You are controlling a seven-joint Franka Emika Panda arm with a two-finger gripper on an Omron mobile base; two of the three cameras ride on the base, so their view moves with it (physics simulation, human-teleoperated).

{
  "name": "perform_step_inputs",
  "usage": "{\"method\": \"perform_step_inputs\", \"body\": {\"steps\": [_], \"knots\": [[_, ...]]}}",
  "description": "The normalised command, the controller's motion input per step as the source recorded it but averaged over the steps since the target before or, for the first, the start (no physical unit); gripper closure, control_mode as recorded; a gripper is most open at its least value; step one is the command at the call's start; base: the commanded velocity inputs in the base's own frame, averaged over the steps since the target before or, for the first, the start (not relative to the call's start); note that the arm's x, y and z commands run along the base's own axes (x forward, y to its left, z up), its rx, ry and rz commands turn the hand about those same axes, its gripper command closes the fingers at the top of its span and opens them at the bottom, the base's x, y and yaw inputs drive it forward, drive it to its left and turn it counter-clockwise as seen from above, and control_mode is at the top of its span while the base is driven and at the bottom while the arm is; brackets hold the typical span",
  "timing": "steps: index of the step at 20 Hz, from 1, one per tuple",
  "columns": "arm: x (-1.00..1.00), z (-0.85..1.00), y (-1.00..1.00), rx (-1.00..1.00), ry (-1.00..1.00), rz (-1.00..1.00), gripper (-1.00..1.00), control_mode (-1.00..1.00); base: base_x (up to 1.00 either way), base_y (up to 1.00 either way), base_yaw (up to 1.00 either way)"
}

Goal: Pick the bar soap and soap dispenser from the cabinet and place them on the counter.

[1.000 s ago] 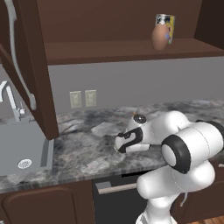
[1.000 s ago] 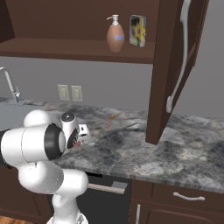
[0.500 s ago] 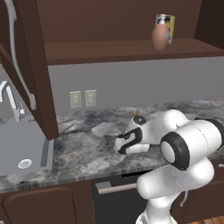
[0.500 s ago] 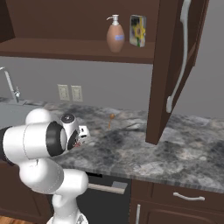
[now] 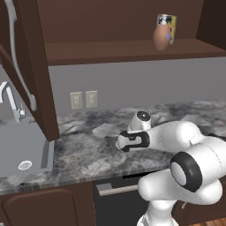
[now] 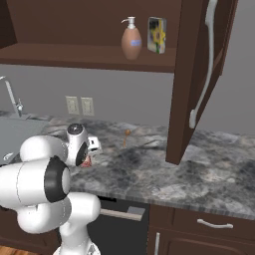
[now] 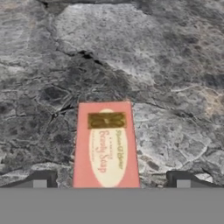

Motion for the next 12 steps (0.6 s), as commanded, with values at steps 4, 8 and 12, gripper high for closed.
{"method": "perform_step_inputs", "body": {"steps": [4,8,12], "knots": [[0.00,0.53,0.00,0.00,0.06,-0.13,-1.00,-1.00,0.00,0.00,0.00],[0.00,0.35,-0.22,0.03,0.15,-0.16,-1.00,-1.00,0.00,0.00,0.00],[-0.03,0.44,-0.25,0.10,0.03,-0.01,-1.00,-1.00,0.00,0.00,0.00]]}}
